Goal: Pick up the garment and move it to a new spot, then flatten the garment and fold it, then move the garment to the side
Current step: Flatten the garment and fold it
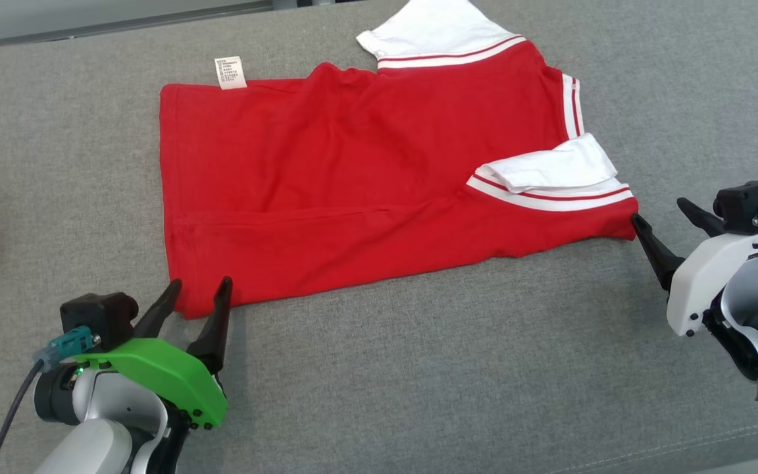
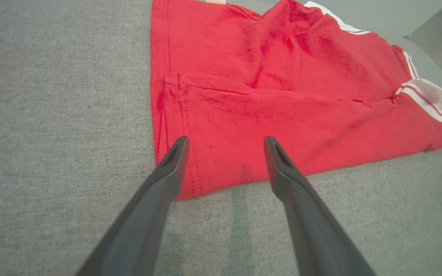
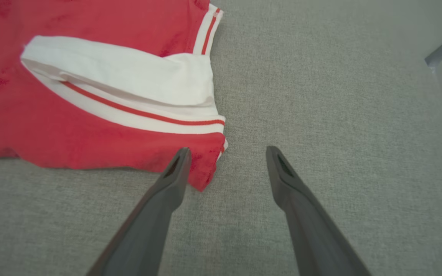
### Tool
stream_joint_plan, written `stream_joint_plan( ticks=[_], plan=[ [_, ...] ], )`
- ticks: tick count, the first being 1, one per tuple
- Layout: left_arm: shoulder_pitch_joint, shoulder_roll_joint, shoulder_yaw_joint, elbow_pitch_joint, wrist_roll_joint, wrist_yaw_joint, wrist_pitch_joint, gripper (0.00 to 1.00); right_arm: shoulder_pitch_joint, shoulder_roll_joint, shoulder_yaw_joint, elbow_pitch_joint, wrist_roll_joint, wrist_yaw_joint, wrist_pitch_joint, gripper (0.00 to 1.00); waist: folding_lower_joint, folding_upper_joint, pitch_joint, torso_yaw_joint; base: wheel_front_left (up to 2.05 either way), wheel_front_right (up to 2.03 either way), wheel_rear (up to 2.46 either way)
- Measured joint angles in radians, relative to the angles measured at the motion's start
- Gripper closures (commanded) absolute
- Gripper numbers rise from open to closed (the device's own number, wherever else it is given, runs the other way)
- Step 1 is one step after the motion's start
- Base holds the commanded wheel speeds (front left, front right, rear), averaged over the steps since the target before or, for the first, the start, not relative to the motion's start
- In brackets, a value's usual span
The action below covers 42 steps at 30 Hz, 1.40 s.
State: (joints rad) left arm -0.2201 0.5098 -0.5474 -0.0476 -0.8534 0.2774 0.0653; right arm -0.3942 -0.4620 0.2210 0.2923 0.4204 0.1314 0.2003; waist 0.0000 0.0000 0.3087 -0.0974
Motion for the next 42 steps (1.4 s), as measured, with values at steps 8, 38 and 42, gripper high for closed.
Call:
stream_joint_plan(
  ticks=[8, 38, 42],
  plan=[
    [-0.064, 0.050, -0.023, -0.003, 0.027, 0.007, 0.103, 0.00, 0.019, 0.054, -0.046, -0.044, -0.017, 0.000, 0.127, 0.00, 0.0000, 0.0000, 0.059, 0.011, 0.00, 0.00, 0.00],
    [0.127, 0.137, -0.051, -0.212, -0.047, 0.022, 0.163, 1.00, 0.251, -0.037, -0.193, -0.250, 0.260, 0.000, 0.406, 1.00, 0.0000, 0.0000, 0.025, 0.029, 0.00, 0.00, 0.00],
    [0.180, 0.115, -0.073, -0.198, -0.069, 0.024, 0.149, 1.00, 0.313, -0.024, -0.203, -0.259, 0.249, 0.000, 0.414, 1.00, 0.0000, 0.0000, 0.041, 0.028, 0.00, 0.00, 0.00]
  ],
)
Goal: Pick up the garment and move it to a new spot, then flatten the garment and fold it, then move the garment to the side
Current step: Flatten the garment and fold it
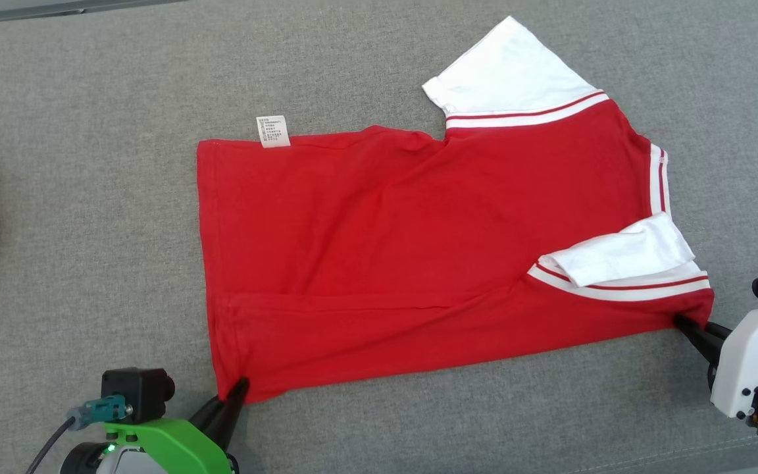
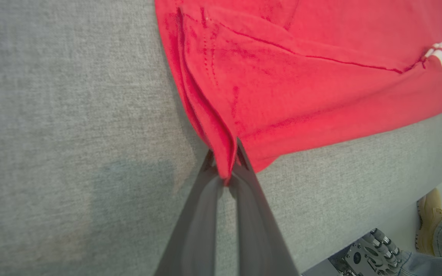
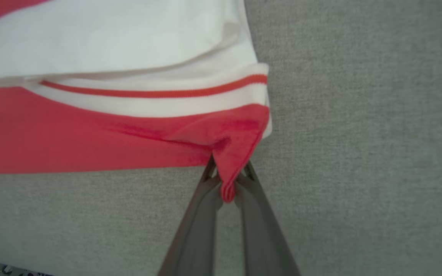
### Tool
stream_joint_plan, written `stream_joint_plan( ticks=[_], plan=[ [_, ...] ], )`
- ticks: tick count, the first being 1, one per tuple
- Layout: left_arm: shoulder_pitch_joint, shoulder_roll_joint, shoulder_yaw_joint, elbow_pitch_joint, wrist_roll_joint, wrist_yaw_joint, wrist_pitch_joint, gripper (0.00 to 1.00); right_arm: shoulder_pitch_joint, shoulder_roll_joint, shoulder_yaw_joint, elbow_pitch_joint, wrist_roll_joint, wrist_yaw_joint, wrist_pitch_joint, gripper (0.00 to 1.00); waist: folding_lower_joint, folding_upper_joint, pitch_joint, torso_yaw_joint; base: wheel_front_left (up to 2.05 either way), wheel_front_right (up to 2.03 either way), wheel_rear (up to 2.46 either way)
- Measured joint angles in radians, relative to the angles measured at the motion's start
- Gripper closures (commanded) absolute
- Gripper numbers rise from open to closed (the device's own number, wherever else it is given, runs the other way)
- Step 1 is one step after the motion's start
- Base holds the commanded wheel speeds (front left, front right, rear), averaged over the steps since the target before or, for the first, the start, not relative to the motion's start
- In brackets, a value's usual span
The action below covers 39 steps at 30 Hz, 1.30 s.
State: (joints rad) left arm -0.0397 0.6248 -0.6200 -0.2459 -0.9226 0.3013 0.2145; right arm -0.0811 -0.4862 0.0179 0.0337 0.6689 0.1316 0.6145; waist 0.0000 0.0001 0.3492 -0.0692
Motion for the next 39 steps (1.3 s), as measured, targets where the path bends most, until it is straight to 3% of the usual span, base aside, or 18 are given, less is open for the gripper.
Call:
stream_joint_plan(
  ticks=[3, 4, 5, 6, 10, 14, 16, 21, 24, 29, 33, 39],
  plan=[
    [0.002, -0.020, -0.002, 0.024, -0.007, -0.002, -0.008, 1.00, 0.012, 0.007, 0.006, 0.010, -0.030, 0.000, -0.020, 1.00, 0.0000, 0.0000, 0.011, 0.003, 0.00, 0.00, 0.00],
    [0.002, -0.025, -0.003, 0.029, -0.008, -0.002, -0.011, 0.67, 0.012, 0.009, 0.010, 0.015, -0.039, 0.000, -0.029, 1.00, 0.0000, 0.0000, 0.013, 0.005, 0.00, 0.00, 0.00],
    [0.000, -0.025, -0.004, 0.034, -0.008, -0.004, -0.011, 0.12, 0.012, 0.009, 0.012, 0.018, -0.053, 0.000, -0.040, 0.57, 0.0001, 0.0000, 0.014, 0.006, 0.00, 0.00, 0.00],
    [-0.002, -0.025, -0.004, 0.039, -0.006, -0.004, -0.014, 0.00, 0.012, 0.013, 0.011, 0.026, -0.061, 0.000, -0.049, 0.00, 0.0000, 0.0000, 0.015, 0.007, 0.00, 0.00, 0.00],
    [-0.002, -0.005, -0.005, 0.021, 0.001, -0.009, -0.006, 0.00, 0.009, 0.004, 0.011, 0.014, -0.041, 0.000, -0.013, 0.00, 0.0000, 0.0000, 0.012, 0.008, 0.00, 0.00, 0.00],
    [-0.021, 0.076, 0.052, -0.068, 0.031, 0.023, 0.001, 0.00, -0.031, -0.056, -0.031, -0.102, 0.004, -0.001, 0.033, 0.00, 0.0000, 0.0000, 0.027, 0.011, 0.00, 0.00, 0.00],
    [-0.044, 0.088, 0.065, -0.085, 0.037, 0.025, 0.009, 0.00, -0.058, -0.065, -0.038, -0.128, 0.011, -0.001, 0.047, 0.00, 0.0000, 0.0000, 0.034, 0.011, 0.00, 0.00, 0.00],
    [-0.259, 0.100, 0.074, -0.077, 0.056, -0.008, 0.106, 0.00, -0.262, -0.084, -0.024, -0.166, -0.010, -0.001, 0.100, 0.00, 0.0000, 0.0000, 0.089, 0.016, 0.00, 0.00, 0.00],
    [-0.428, 0.058, 0.054, 0.002, 0.067, -0.047, 0.171, 0.00, -0.429, -0.071, 0.005, -0.116, -0.055, -0.001, 0.118, 0.00, 0.0001, 0.0000, 0.130, 0.025, 0.00, 0.00, 0.00],
    [-0.691, -0.080, 0.002, 0.161, 0.099, -0.087, 0.242, 0.00, -0.682, -0.049, 0.048, 0.015, -0.142, -0.001, 0.111, 0.00, 0.0002, 0.0000, 0.212, 0.054, 0.00, 0.00, 0.00],
    [-0.783, -0.166, -0.045, 0.287, 0.111, -0.121, 0.257, 0.00, -0.802, 0.001, 0.095, 0.152, -0.190, -0.001, 0.069, 0.00, 0.0003, 0.0000, 0.266, 0.094, 0.00, 0.00, 0.00],
    [-0.848, -0.220, -0.076, 0.380, 0.118, -0.175, 0.241, 0.00, -0.911, 0.034, 0.173, 0.321, -0.224, -0.001, -0.011, 0.00, 0.0002, 0.0000, 0.308, 0.170, 0.00, 0.00, 0.00]
  ],
)
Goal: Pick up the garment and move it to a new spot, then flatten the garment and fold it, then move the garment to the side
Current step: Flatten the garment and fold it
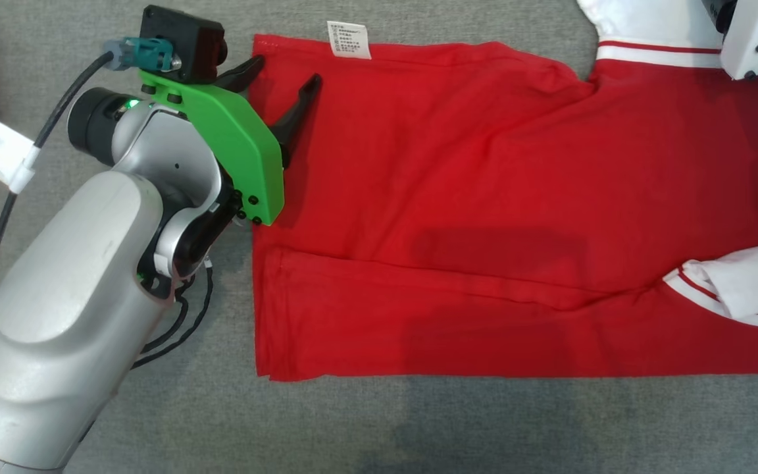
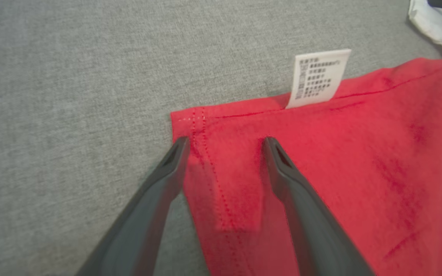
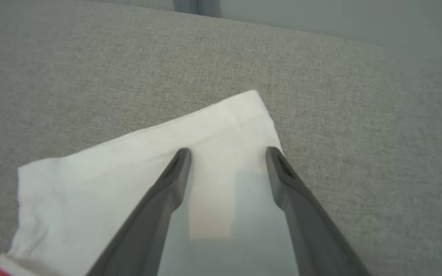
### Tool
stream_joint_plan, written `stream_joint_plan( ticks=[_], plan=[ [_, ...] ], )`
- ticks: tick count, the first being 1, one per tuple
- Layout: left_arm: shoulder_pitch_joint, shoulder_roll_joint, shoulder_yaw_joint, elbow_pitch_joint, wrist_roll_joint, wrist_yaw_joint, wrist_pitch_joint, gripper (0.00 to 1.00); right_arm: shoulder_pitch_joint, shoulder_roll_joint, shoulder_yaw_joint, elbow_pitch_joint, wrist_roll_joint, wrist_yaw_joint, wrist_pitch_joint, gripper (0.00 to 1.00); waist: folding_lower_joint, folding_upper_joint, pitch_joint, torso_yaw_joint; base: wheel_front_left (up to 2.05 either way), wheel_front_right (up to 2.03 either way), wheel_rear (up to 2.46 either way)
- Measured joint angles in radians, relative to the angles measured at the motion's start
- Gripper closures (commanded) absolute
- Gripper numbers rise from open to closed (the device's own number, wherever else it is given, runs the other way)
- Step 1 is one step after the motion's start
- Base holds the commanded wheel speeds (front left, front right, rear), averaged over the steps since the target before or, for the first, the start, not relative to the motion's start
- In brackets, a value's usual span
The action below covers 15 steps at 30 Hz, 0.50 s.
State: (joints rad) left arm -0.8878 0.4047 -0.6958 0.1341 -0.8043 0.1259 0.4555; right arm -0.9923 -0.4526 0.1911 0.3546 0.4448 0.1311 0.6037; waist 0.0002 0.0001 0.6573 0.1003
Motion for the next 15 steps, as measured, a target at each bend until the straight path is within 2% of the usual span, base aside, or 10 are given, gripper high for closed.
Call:
stream_joint_plan(
  ticks=[7, 15],
  plan=[
    [-0.020, -0.036, -0.001, 0.038, -0.016, -0.026, -0.017, 0.00, -0.087, -0.023, 0.048, 0.096, 0.002, 0.000, -0.040, 0.00, -0.0001, 0.0000, 0.025, 0.057, 0.00, 0.00, 0.00],
    [-0.039, -0.044, -0.001, 0.054, -0.031, -0.043, -0.012, 0.00, -0.144, -0.042, 0.079, 0.158, 0.002, 0.001, -0.051, 0.00, -0.0002, 0.0000, 0.036, 0.055, 0.00, 0.00, 0.00]
  ],
)
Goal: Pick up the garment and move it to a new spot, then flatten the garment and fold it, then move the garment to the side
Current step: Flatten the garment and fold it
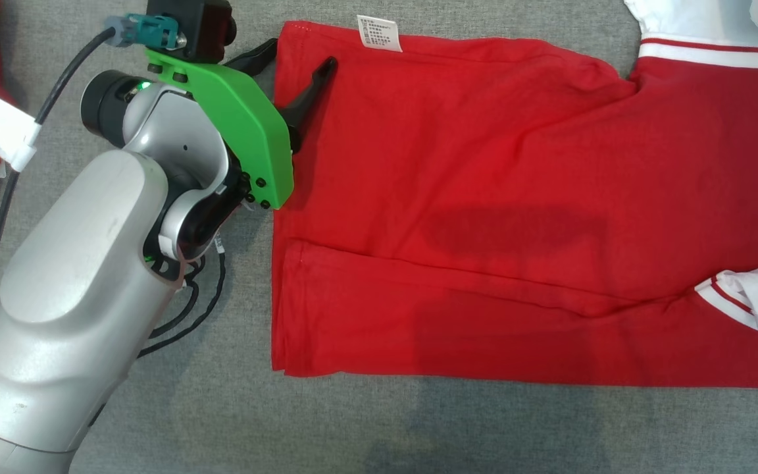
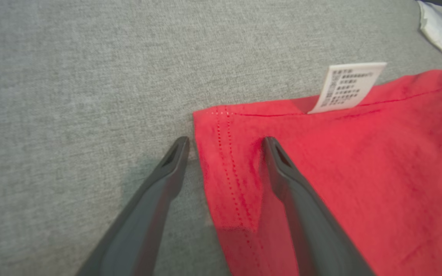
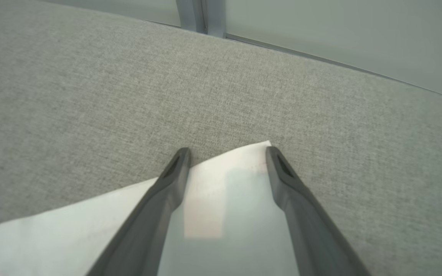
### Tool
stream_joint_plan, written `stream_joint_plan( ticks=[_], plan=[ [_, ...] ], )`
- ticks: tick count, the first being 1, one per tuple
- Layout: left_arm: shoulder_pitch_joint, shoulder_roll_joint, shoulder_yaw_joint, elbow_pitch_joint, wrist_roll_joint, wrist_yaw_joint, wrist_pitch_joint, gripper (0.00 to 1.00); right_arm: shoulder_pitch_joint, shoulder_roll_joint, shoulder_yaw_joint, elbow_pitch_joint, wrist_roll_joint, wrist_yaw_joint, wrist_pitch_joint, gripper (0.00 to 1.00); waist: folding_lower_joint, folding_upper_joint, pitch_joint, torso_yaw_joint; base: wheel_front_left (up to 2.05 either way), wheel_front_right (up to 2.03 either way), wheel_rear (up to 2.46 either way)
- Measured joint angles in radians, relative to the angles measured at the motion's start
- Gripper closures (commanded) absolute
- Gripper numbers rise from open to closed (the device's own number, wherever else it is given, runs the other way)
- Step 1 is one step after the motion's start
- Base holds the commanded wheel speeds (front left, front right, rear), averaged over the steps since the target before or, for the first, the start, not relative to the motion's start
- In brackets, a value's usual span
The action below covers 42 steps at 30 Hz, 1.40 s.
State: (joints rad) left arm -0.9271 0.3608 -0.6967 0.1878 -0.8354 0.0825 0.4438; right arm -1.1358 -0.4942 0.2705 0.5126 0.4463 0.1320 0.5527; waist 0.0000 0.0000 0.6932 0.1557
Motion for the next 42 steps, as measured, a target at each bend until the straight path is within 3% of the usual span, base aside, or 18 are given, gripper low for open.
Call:
stream_joint_plan(
  ticks=[2, 3, 4, 5, 6, 7, 8, 18, 28, 36, 42],
  plan=[
    [-0.005, 0.000, 0.000, 0.004, -0.008, -0.005, 0.004, 0.00, -0.003, -0.001, 0.005, 0.015, -0.001, 0.001, 0.006, 0.00, 0.0000, 0.0000, 0.001, -0.004, 0.00, 0.00, 0.00],
    [-0.006, -0.001, -0.001, 0.006, -0.010, -0.010, 0.007, 0.13, -0.006, -0.002, 0.006, 0.021, -0.001, 0.001, 0.011, 0.00, 0.0000, 0.0000, 0.001, -0.006, 0.00, 0.00, 0.00],
    [-0.007, -0.002, -0.003, 0.008, -0.010, -0.012, 0.007, 0.56, -0.006, -0.002, 0.008, 0.027, -0.001, 0.001, 0.013, 0.00, 0.0000, 0.0000, 0.001, -0.007, 0.00, 0.00, 0.00],
    [-0.008, -0.005, -0.004, 0.009, -0.010, -0.013, 0.007, 0.84, -0.007, -0.002, 0.012, 0.032, -0.001, 0.001, 0.014, 0.00, 0.0000, 0.0000, 0.002, -0.009, 0.00, 0.00, 0.00],
    [-0.009, -0.005, -0.004, 0.010, -0.013, -0.017, 0.007, 1.00, -0.008, -0.004, 0.024, 0.032, -0.001, 0.001, 0.017, 0.00, -0.0001, 0.0000, 0.002, -0.010, 0.00, 0.00, 0.00],
    [-0.011, -0.005, -0.004, 0.012, -0.020, -0.022, 0.007, 1.00, -0.009, -0.002, 0.027, 0.034, 0.002, 0.000, 0.019, 0.70, 0.0000, 0.0000, 0.002, -0.012, 0.00, 0.00, 0.00],
    [-0.011, -0.005, -0.004, 0.013, -0.026, -0.027, 0.007, 1.00, -0.010, 0.002, 0.025, 0.037, 0.013, 0.000, 0.019, 1.00, 0.0000, 0.0000, 0.001, -0.013, 0.00, 0.00, 0.00],
    [0.038, 0.004, 0.021, -0.013, -0.042, -0.032, -0.055, 1.00, 0.026, 0.019, 0.017, 0.049, 0.082, 0.000, -0.046, 1.00, 0.0000, 0.0000, -0.040, -0.031, 0.00, 0.00, 0.00],
    [0.198, 0.081, 0.067, -0.133, -0.034, 0.028, -0.160, 1.00, 0.187, -0.035, 0.021, -0.103, 0.179, -0.001, -0.223, 1.00, 0.0000, 0.0000, -0.152, -0.069, 0.00, 0.00, 0.00],
    [0.393, 0.134, 0.072, -0.270, -0.034, 0.089, -0.220, 1.00, 0.526, -0.072, -0.088, -0.349, 0.248, -0.001, -0.353, 1.00, 0.0000, 0.0000, -0.261, -0.110, 0.00, 0.00, 0.00],
    [0.535, 0.162, 0.099, -0.342, -0.041, 0.145, -0.285, 1.00, 0.866, 0.015, -0.228, -0.578, 0.243, -0.001, -0.382, 1.00, 0.0000, 0.0000, -0.322, -0.156, 0.00, 0.00, 0.00]
  ],
)
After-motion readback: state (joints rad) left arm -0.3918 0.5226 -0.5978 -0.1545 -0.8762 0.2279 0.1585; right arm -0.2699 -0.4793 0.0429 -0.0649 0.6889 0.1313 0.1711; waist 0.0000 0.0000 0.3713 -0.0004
